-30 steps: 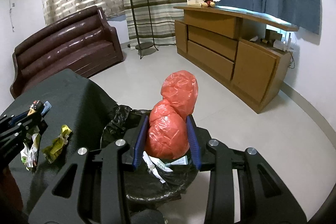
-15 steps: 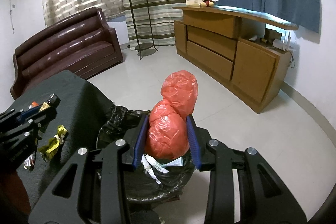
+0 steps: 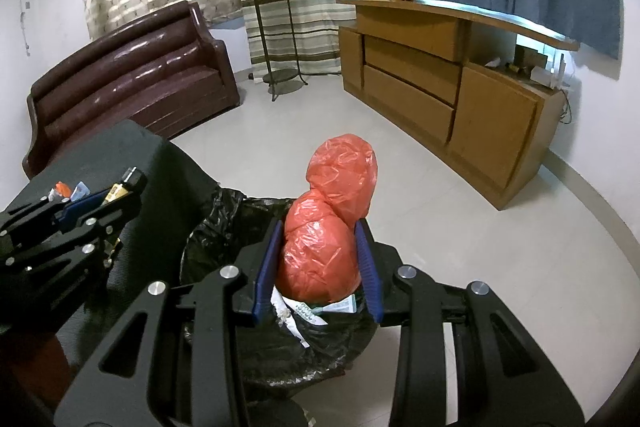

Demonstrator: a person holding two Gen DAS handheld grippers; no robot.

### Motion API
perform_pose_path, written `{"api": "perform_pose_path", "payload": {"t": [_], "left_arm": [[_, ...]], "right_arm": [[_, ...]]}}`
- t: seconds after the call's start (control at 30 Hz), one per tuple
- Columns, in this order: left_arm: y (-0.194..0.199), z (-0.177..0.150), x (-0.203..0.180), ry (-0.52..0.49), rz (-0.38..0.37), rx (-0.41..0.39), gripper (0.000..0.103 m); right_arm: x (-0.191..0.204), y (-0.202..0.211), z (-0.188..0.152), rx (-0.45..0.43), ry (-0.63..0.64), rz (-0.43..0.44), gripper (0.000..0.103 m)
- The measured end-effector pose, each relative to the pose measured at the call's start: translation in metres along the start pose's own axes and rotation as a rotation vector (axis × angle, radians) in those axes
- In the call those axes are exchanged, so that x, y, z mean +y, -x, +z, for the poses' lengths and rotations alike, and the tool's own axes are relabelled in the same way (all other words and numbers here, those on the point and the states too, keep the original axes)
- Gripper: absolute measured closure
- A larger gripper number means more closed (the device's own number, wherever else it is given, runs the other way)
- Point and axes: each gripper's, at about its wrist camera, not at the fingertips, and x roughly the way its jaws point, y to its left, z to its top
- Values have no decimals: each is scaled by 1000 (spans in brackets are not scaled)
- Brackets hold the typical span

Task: Collect trash
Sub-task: 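Open the right tool to drop the red bags while the left tool releases the bottle, then return to the table and grasp the white-red wrapper with the right tool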

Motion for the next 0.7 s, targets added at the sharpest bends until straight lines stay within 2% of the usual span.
{"api": "perform_pose_path", "payload": {"t": [0.3, 0.33, 0.4, 0.6, 0.7], "left_arm": [[-8, -2, -5, -4, 5, 15, 78], [-8, -2, -3, -2, 7, 18, 76], [-10, -3, -1, 9, 7, 27, 63], [-8, -4, 3, 29, 20, 31, 49], [-1, -4, 7, 48, 21, 28, 46]], "right_arm": [[-1, -11, -4, 21, 0, -3, 66], [-1, -12, -4, 23, -1, -1, 65], [-1, -12, -4, 24, -4, 0, 60], [-6, -7, -5, 11, -27, -17, 59], [-5, -4, -6, 5, -37, -20, 54]]}}
